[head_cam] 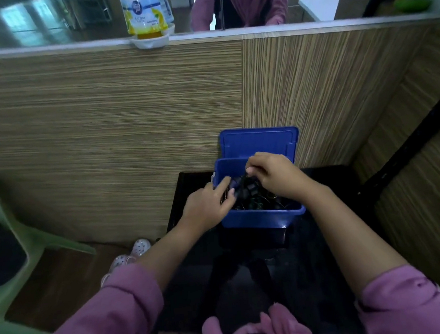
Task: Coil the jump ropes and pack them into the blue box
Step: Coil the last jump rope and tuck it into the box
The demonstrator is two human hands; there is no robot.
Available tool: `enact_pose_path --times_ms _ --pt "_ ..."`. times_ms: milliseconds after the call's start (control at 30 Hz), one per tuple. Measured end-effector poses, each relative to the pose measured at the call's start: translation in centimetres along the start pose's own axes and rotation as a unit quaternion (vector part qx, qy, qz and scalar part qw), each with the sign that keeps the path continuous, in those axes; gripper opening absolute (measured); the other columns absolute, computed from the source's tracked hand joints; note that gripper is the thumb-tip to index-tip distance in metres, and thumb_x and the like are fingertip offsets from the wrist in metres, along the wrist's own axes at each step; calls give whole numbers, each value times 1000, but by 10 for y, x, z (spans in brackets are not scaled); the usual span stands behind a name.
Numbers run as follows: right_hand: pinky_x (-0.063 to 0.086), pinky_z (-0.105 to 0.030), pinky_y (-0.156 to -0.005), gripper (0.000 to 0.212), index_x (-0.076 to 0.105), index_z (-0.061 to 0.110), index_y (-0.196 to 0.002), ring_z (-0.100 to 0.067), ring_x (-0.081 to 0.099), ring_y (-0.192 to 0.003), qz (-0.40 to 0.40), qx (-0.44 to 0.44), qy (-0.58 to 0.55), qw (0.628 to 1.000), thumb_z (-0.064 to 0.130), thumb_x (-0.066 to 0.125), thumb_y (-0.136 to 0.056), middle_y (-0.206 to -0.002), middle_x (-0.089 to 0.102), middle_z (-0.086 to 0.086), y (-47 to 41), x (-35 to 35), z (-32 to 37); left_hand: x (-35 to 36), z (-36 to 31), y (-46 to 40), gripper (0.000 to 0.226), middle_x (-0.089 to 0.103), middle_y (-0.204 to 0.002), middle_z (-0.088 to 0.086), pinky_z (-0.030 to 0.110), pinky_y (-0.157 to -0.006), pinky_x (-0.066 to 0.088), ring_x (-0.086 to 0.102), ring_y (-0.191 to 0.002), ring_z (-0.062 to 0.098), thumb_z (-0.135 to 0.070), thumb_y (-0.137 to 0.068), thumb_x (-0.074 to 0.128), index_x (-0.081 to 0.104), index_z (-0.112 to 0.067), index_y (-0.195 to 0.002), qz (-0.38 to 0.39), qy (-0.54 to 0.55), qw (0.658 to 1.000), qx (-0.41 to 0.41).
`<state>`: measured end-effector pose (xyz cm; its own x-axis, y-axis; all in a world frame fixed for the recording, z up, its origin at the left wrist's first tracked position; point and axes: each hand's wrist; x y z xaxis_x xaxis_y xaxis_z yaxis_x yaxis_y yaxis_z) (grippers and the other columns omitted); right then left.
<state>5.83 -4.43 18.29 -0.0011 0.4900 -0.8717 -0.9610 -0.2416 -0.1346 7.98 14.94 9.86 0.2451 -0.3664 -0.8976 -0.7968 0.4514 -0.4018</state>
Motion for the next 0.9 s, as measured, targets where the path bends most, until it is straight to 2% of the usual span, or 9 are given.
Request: enact_pose_path --times_ms 133,233,433,500,600,667,733,800,900 --pt "40 -41 -93 15 57 25 -86 -12 53 -84 59 -11 -11 998 25 47 -98 -82 52 14 -5 -2 -4 2 -5 7 56 64 -74 12 34 -44 49 61 -54 28 -47 -93 34 60 -11 -127 3 62 996 61" --pt "39 -43 -98 13 61 30 -91 -10 54 -90 90 4 -25 996 29 50 -97 -86 55 17 -5 -2 -19 -2 -8 11 49 62 -72 8 35 -45 50 58 -54 23 -42 -95 40 60 -9 -127 -21 79 989 124" --pt "50 -31 -92 14 74 23 -90 -15 64 -96 75 54 -250 964 31 70 -80 -96 70 -1 3 5 -39 -10 -8 10 49 62 -77 5 35 -47 50 58 -59 18 -42 -98 40 59 -9 -129 -55 102 977 178" --pt "51 -26 -85 16 74 22 -88 -12 66 -90 64 74 -309 946 33 68 -79 -92 71 1 7 9 -42 -13 -12 10 47 62 -79 4 35 -49 51 59 -61 17 -41 -97 43 58 -10 -130 -70 126 977 157" --pt "52 -17 -79 14 69 11 -94 -3 66 -84 35 92 -367 925 4 57 -91 -90 69 -1 9 20 -41 -20 -21 5 46 65 -87 3 35 -58 55 63 -71 16 -40 -95 45 57 -14 -131 -92 194 973 84" --pt "47 -7 -67 18 64 10 -92 2 62 -73 -11 120 -368 922 -3 51 -93 -82 65 3 10 25 -29 -26 -25 -1 47 68 -97 2 35 -68 56 65 -82 14 -44 -95 44 56 -17 -132 -109 234 966 23" --pt "43 -11 -57 23 60 15 -81 -5 52 -66 -43 156 -376 912 6 48 -97 -72 57 3 8 32 -16 -30 -27 -9 52 67 -113 -1 34 -81 54 64 -100 12 -55 -93 44 54 -22 -132 -123 267 955 -35" --pt "38 -21 -55 28 57 23 -77 -8 44 -59 -55 161 -368 914 15 43 -100 -66 52 2 6 40 -3 -33 -29 -17 58 66 -117 -5 31 -85 52 63 -104 10 -64 -86 48 54 -27 -130 -135 285 946 -81" --pt "43 -26 -59 16 56 24 -99 -11 52 -60 -59 149 -307 938 22 41 -101 -70 57 4 4 50 13 -35 -30 -28 54 68 -108 -8 32 -80 53 64 -94 9 -63 -83 53 55 -30 -125 -164 268 940 -130"
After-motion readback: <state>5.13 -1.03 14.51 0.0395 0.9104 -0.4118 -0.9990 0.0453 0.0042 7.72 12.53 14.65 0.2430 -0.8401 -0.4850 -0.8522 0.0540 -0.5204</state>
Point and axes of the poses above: each hand's wrist, its own y-axis away from the middle knuckle, its own x-axis out of the palm, z = x × y
